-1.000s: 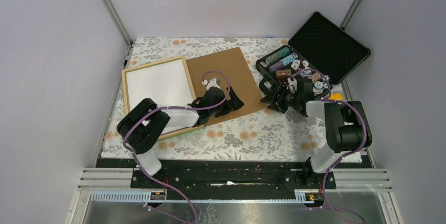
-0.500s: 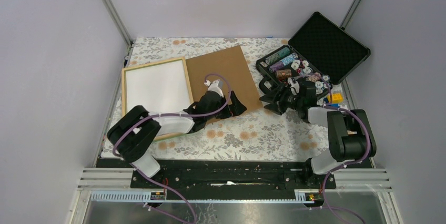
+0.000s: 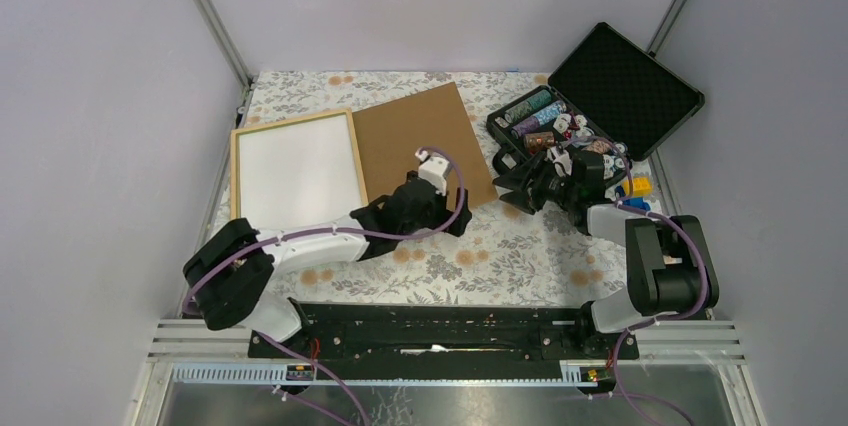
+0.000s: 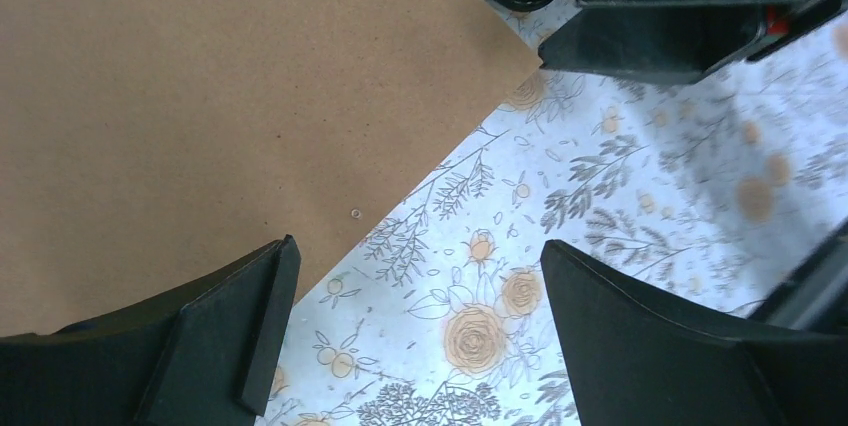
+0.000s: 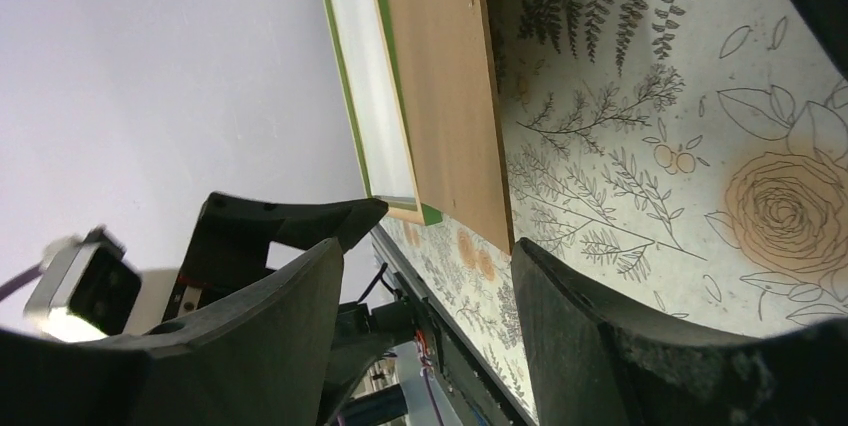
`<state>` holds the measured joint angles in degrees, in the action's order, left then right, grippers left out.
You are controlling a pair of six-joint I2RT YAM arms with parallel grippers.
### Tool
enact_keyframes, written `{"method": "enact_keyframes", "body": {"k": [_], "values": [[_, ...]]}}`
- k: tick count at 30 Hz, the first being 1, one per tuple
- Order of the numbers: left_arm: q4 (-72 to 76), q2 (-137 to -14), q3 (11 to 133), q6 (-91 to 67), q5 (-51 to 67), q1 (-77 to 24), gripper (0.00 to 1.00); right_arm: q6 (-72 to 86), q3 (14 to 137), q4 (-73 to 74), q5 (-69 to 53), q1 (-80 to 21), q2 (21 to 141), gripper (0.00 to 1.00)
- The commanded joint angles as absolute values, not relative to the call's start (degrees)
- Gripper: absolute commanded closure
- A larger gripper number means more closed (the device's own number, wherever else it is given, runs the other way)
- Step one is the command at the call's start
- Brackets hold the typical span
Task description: Put the photo into the frame
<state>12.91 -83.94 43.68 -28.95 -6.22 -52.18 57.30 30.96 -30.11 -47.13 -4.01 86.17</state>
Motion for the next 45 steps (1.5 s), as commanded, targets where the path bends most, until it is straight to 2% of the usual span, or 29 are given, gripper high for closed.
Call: {"method": "enact_keyframes", "body": {"k": [1, 2, 8, 17, 23, 33, 41, 45], "values": [[4.3, -85.7, 51.2, -14.3, -23.0, -58.8, 0.01, 59.1, 32.6, -33.5, -50.0, -4.4, 83.6, 0.31], [3.0, -87.4, 52.8, -12.3, -28.3, -60.6, 0.01, 59.2, 32.7, -33.5, -50.0, -4.4, 83.6, 0.31], [1.4, -96.9, 58.1, 1.1, -42.5, -67.1, 0.01, 60.0, 32.6, -33.9, -50.2, -4.3, 82.9, 0.31], [13.5, -108.0, 60.8, 10.4, -56.6, -68.0, 0.03, 60.6, 32.5, -34.0, -50.4, -4.4, 82.1, 0.3], [20.6, -110.2, 61.4, 14.2, -59.0, -68.4, 0.09, 60.9, 32.1, -34.4, -50.6, -4.4, 81.6, 0.3], [22.7, -111.9, 62.8, 17.4, -59.2, -68.7, 0.49, 61.8, 31.6, -35.1, -50.8, -4.4, 80.2, 0.3], [23.5, -112.6, 64.3, 19.3, -60.8, -68.7, 0.7, 61.7, 31.9, -34.2, -51.3, -4.4, 78.0, 0.3], [22.6, -111.1, 64.6, 18.8, -61.2, -68.8, 0.84, 55.0, 35.7, -24.1, -49.6, -4.4, 74.8, 0.27]]}}
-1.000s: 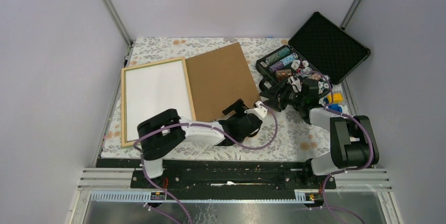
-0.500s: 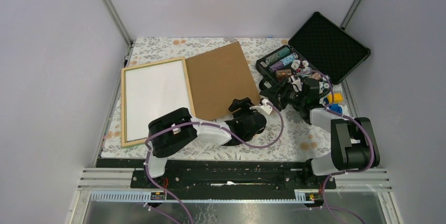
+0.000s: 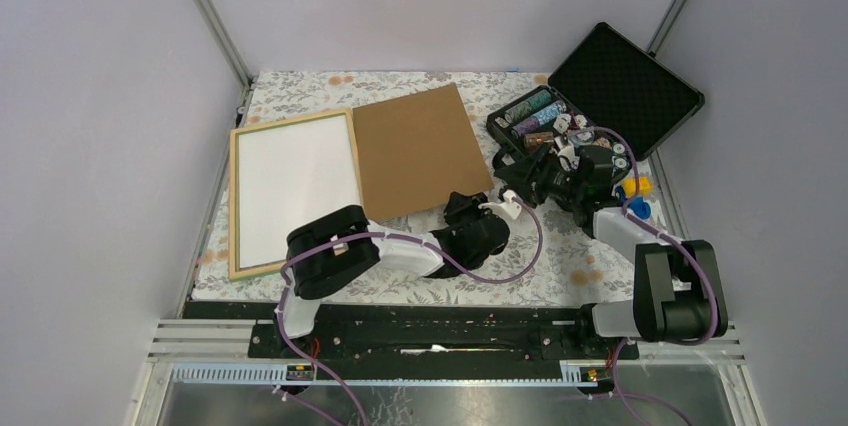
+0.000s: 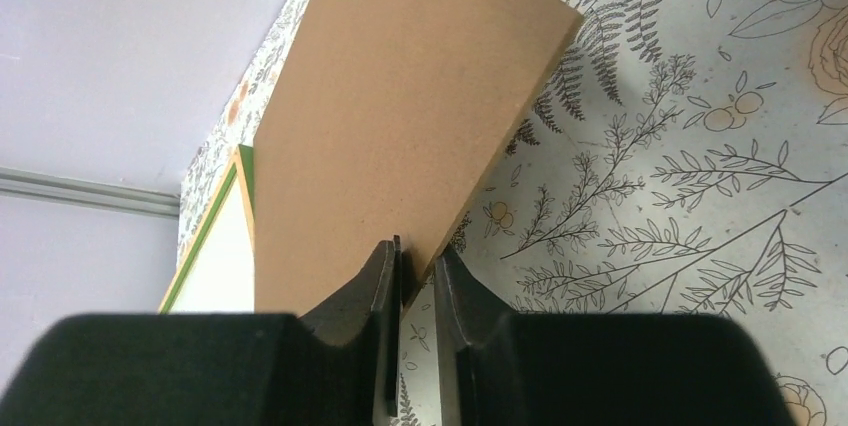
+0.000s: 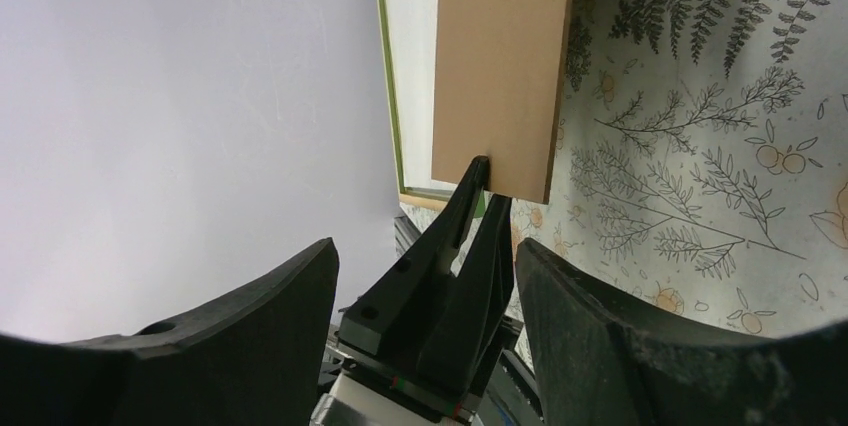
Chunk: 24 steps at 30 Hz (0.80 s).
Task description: Put the photo into the frame
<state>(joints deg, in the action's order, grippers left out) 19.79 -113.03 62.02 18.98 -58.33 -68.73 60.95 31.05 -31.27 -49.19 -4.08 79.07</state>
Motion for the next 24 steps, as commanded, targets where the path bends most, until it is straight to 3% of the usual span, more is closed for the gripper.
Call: {"method": "enact_keyframes", "body": {"k": [1, 4, 9, 14, 19, 24], "values": [[22.2, -110.7, 64.9, 18.7, -61.5, -68.9, 0.85, 52.0, 37.7, -19.4, -48.6, -4.4, 73.9, 0.26], [20.0, -108.4, 65.5, 17.2, -62.0, -69.0, 0.99, 42.0, 45.4, -4.8, -43.1, -4.5, 70.7, 0.21], [13.6, -102.9, 66.9, 10.9, -62.9, -69.0, 1.0, 30.2, 58.0, 13.0, -29.3, -4.4, 65.7, 0.11], [7.0, -94.7, 67.6, 2.1, -60.9, -68.9, 1.0, 26.9, 59.5, 15.8, -26.4, -4.5, 63.9, 0.01], [4.1, -86.6, 64.4, -11.1, -54.1, -68.9, 1.0, 30.3, 58.0, 14.9, -35.1, -5.5, 69.0, 0.0], [6.2, -80.5, 58.0, -26.2, -49.0, -68.9, 1.0, 32.7, 56.9, 14.5, -28.8, -13.2, 69.8, 0.0]]}}
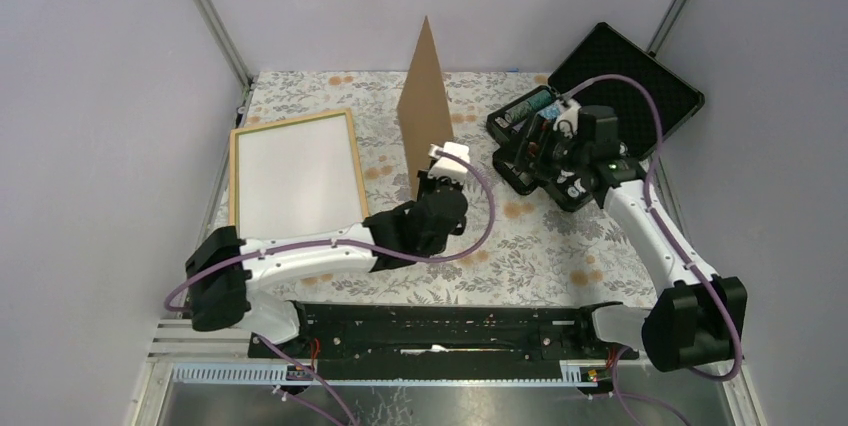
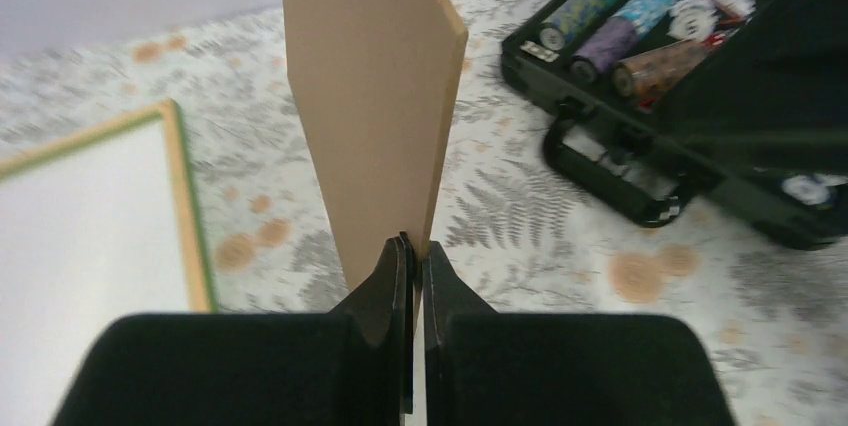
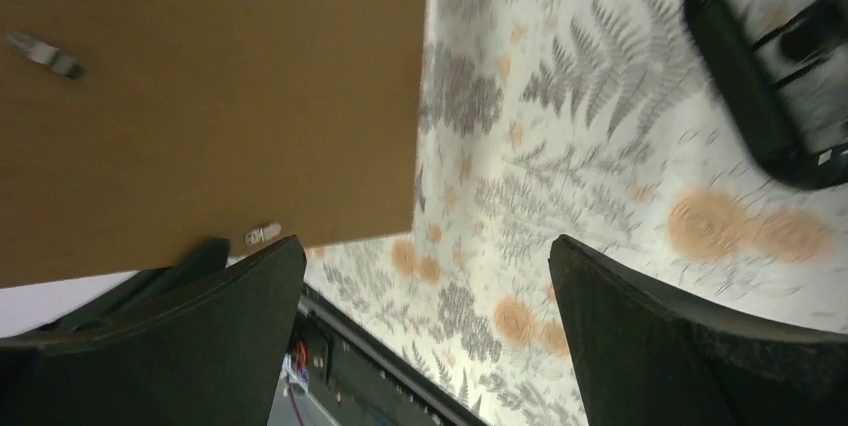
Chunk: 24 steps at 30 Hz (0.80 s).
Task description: Put the photo into the frame
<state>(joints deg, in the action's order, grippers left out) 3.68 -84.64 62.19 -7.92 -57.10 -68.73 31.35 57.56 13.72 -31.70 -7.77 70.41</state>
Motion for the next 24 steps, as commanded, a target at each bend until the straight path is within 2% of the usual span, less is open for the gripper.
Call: {"method": "enact_keyframes", "body": {"k": [1, 6, 15, 18, 21, 24], "values": [[7.1, -79.6, 56.8, -28.9, -48.2, -68.9, 1.0, 33.1, 56.1, 14.0, -27.2, -14.4, 69.4, 0.0], [10.4, -75.7, 52.1, -36.5, -47.6, -68.8, 1.0, 30.6, 46.7, 4.7, -25.9, -20.2, 66.7, 0.0], [8.3, -72.8, 49.5, -43.4, -47.7, -68.9, 1.0, 18.5, 28.2, -15.4, -10.3, -33.2, 57.9, 0.0], [6.9, -72.9, 49.5, -43.9, -47.8, -68.9, 1.0, 13.0, 25.8, -20.3, -1.2, -38.2, 57.0, 0.0], [4.8, -71.8, 49.3, -45.2, -47.9, -68.9, 1.0, 10.7, 24.8, -23.9, 1.6, -39.7, 57.9, 0.0], [4.6, -69.6, 47.8, -45.5, -48.4, -68.8, 1.0, 17.8, 28.6, -17.2, 8.0, -39.6, 60.7, 0.0]]}}
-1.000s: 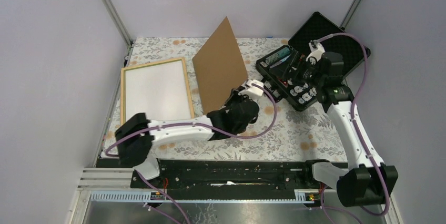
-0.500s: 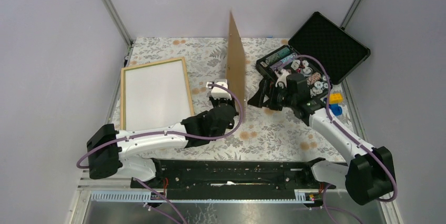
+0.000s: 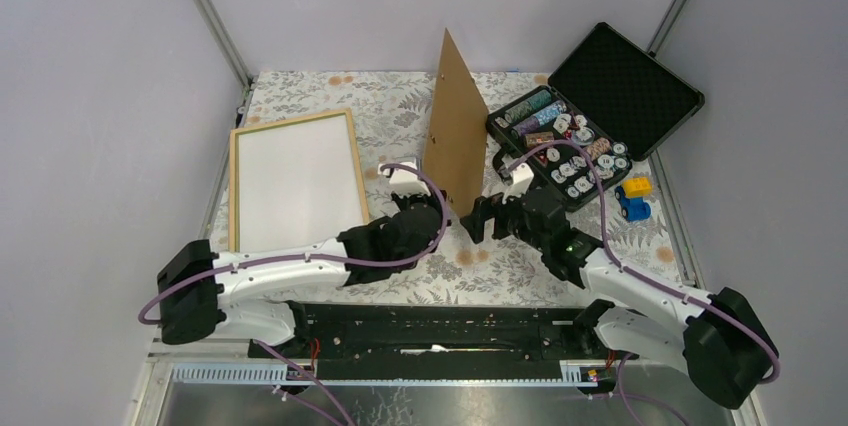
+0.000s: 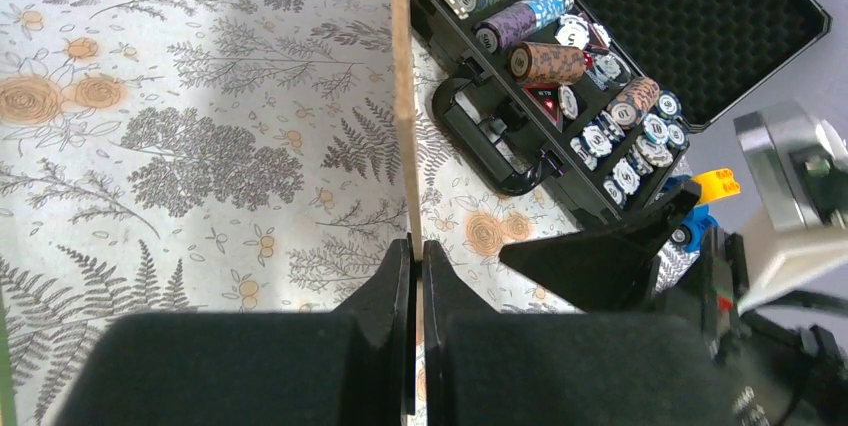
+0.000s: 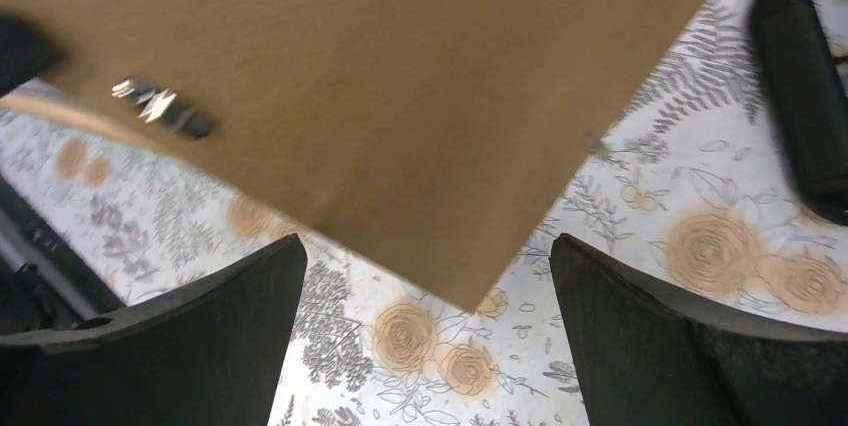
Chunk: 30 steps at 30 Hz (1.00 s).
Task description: Put the photo into the frame
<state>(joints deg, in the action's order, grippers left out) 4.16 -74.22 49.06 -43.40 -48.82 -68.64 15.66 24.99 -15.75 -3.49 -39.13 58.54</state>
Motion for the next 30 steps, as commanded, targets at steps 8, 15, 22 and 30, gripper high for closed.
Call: {"method": "enact_keyframes", "body": {"k": [8, 15, 22, 30], "values": [[-3.0, -60.6, 45.3, -49.7, -50.9, -66.3, 1.0, 36.4, 31.4, -9.4, -1.7, -35.4, 61.1, 0.0], [-1.2, -50.0, 35.5, -57.7, -46.4, -61.3, 1.0, 60.7, 21.5, -29.3, -21.5, -24.4, 69.1, 0.0], [0.8, -43.3, 29.7, -64.3, -46.2, -60.7, 1.0, 78.6, 14.7, -63.4, -29.5, -24.3, 85.9, 0.01], [3.9, -39.8, 25.8, -70.0, -44.4, -60.8, 1.0, 92.7, 14.5, -92.3, -31.9, -25.4, 103.0, 0.13]]}}
